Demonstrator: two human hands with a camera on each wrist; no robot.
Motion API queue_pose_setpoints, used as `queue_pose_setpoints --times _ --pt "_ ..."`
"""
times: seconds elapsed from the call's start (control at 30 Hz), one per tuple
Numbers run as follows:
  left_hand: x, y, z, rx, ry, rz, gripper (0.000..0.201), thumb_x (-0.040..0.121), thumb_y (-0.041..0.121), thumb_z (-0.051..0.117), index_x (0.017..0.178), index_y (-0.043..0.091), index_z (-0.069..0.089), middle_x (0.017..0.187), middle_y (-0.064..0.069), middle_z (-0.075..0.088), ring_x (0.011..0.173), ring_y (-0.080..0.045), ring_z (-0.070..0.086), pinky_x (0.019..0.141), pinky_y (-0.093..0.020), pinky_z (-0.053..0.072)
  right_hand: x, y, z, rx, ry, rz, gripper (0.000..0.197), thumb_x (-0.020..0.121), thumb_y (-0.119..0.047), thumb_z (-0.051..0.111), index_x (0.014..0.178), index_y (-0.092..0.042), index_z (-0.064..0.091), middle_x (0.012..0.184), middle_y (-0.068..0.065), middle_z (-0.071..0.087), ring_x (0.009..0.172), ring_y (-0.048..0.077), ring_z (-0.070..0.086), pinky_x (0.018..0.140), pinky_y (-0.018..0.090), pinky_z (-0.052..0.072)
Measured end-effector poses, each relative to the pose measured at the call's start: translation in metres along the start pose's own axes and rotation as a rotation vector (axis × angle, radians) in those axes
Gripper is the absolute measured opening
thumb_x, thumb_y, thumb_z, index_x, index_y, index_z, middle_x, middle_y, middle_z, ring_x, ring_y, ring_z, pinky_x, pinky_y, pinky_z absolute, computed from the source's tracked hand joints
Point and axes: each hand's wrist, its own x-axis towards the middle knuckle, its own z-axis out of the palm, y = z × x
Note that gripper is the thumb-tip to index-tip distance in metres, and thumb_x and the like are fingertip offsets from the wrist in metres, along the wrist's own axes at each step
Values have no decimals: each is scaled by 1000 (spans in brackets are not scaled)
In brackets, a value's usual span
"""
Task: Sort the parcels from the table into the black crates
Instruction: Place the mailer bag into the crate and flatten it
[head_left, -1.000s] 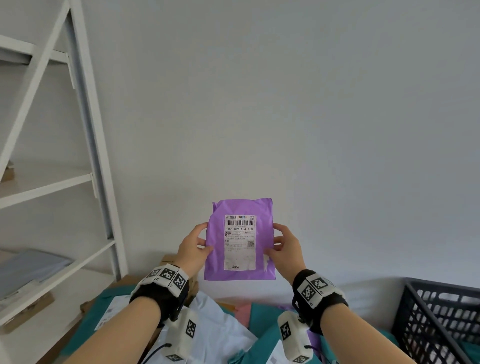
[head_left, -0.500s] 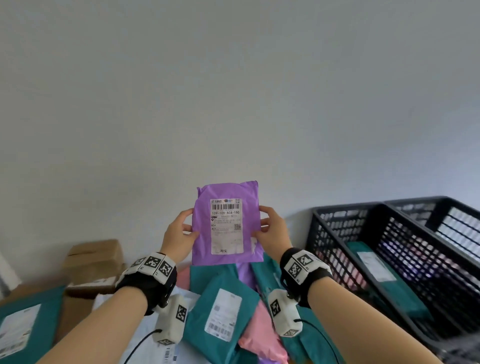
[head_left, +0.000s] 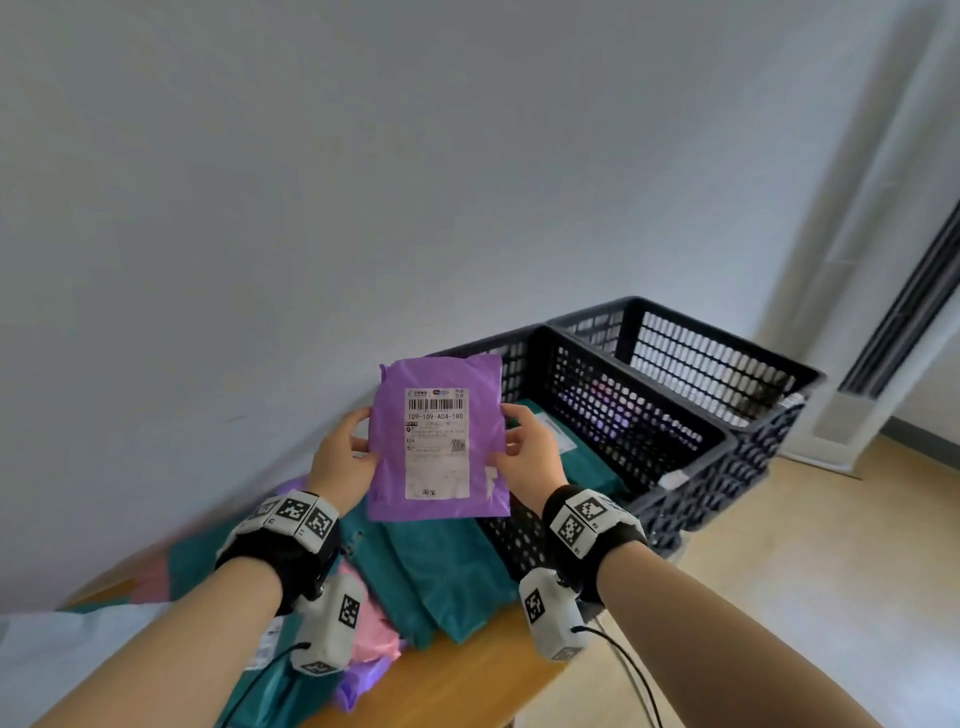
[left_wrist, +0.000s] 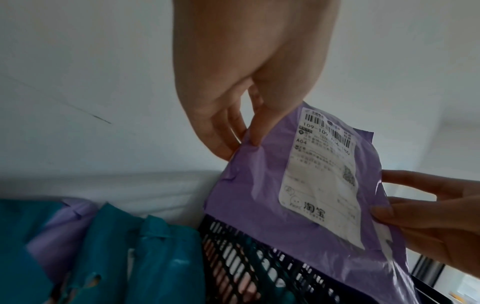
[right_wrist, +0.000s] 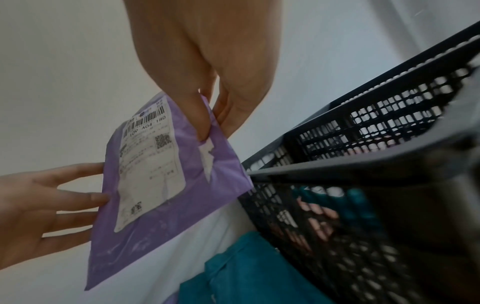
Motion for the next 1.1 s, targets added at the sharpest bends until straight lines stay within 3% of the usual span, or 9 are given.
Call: queue_pose_setpoints --times 0.17,0.3,0.47,0.6,0.73,0.9,1.1 --pt "-22 42 60 42 -54 50 50 88 3 58 133 22 47 91 -6 64 89 -27 63 86 -48 53 -17 27 -74 10 27 15 53 82 7 62 127 -19 52 90 5 66 80 17 66 75 36 59" --pt "-42 78 108 95 -82 109 52 88 3 59 136 18 45 95 -6 64 90 -24 63 84 -44 55 -32 46 -138 26 44 16 53 83 7 63 128 -18 51 88 1 64 77 11 65 68 24 57" --pt "-58 120 163 115 -127 134 54 89 1 57 139 17 42 95 -8 64 91 -25 63 86 -44 54 -42 70 -204 48 92 25 56 84 4 65 133 -16 49 89 1 65 83 16 67 74 31 58" --pt "-61 148 205 146 -160 151 53 90 2 55 138 18 43 92 -3 64 86 -21 64 74 -37 56 -44 85 -251 42 131 24 56 84 3 66 133 -16 48 86 -1 63 77 9 64 62 17 53" --pt "-49 175 245 149 -200 148 52 90 2 55 136 22 44 91 -4 63 78 -16 62 59 -27 52 -36 97 -292 42 171 30 57 83 8 64 133 -13 48 87 -2 62 75 5 62 56 13 51" --pt "-18 206 294 167 -275 199 55 87 0 57 137 21 44 89 -9 64 86 -25 65 79 -45 56 -5 115 -337 26 214 54 58 83 8 64 133 -16 48 90 1 63 78 9 63 63 20 55" --pt "42 240 346 150 -328 222 57 85 -3 57 134 22 44 92 -7 61 87 -26 64 77 -46 57 60 124 -384 -21 253 49 56 83 5 65 133 -15 49 91 2 63 77 10 63 63 22 56"
